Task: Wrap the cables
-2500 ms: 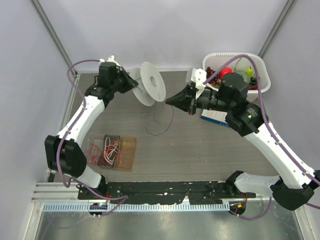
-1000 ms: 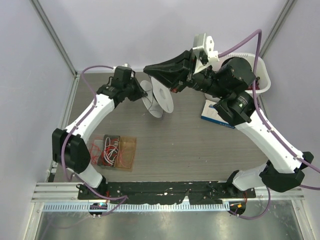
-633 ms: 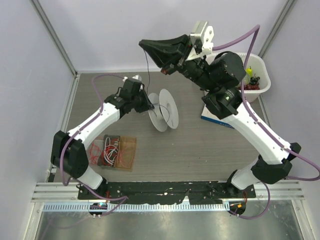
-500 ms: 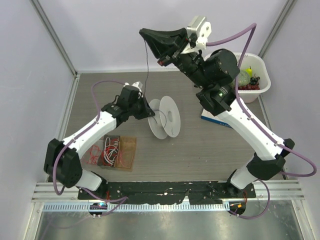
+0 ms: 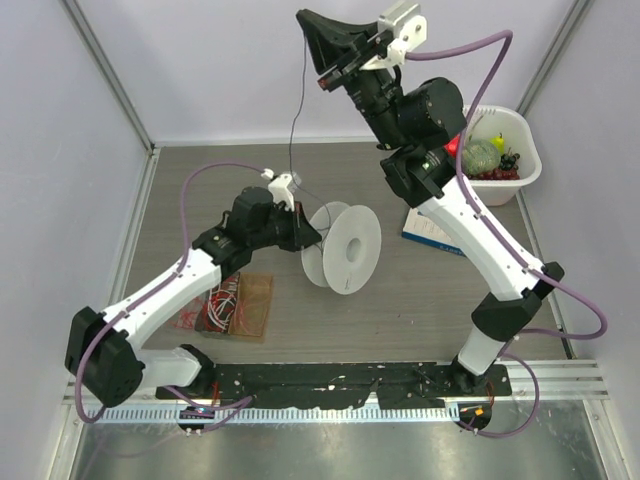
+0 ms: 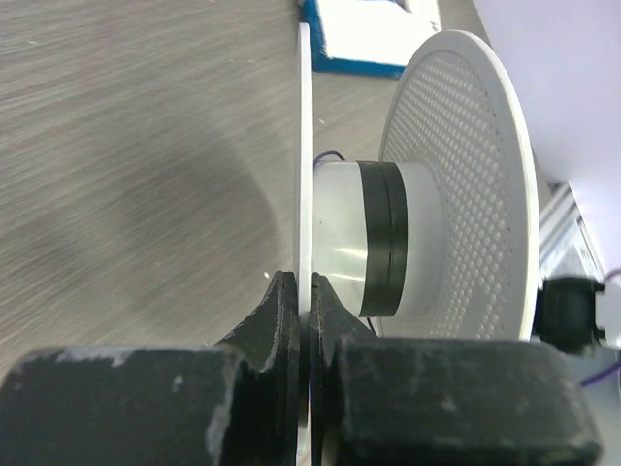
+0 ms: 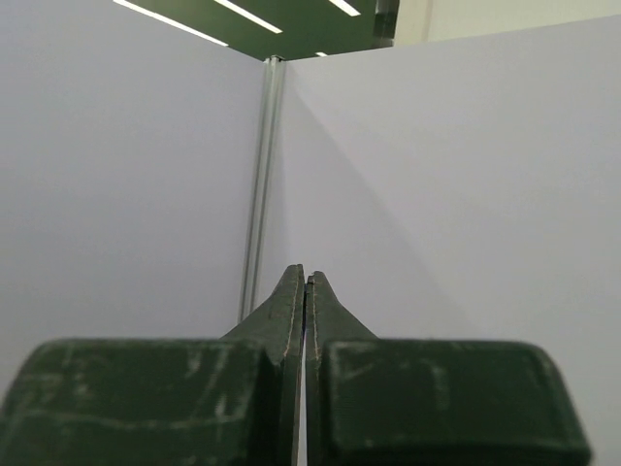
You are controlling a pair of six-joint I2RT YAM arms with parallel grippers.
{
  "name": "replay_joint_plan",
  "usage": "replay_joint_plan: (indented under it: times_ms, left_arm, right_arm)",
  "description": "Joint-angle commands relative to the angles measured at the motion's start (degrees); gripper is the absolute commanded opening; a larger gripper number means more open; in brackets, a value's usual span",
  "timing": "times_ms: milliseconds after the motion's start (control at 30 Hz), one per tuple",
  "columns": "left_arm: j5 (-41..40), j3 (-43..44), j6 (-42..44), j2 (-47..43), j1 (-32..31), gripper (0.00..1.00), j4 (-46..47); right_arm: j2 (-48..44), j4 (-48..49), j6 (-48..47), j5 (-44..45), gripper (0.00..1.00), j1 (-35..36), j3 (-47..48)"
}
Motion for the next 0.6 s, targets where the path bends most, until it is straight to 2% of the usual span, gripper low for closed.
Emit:
replay_joint_plan:
  times_ms: [0, 133, 267, 500, 567]
  left_arm:
    - [6.84, -1.33, 6.93, -5.68, -1.47, 0.0, 8.03]
    - [12.64, -1.77, 11.5, -7.09, -3.05, 0.0, 7.86]
    - [17.92, -1.16, 13.62, -8.67, -2.97, 0.0, 5.84]
    - [25.21, -2.3, 9.14, -14.64, -0.33, 0.0, 9.88]
    - [27.58, -1.95, 5.99, -15.61, 2.12, 0.0, 10.4]
  right_arm:
    - [2.54, 3.02, -0.04, 2.81, 0.01, -4.68, 4.51]
    - [6.23, 0.12, 3.12, 2.37, 0.01, -11.01, 8.03]
    - [8.08, -1.29, 5.24, 0.35, 0.01, -17.78, 7.69]
    - [7.47, -0.51, 4.8, -3.52, 0.01, -30.44, 1.45]
    - [7.29, 0.02, 4.53, -3.96, 0.01, -34.03, -0.22]
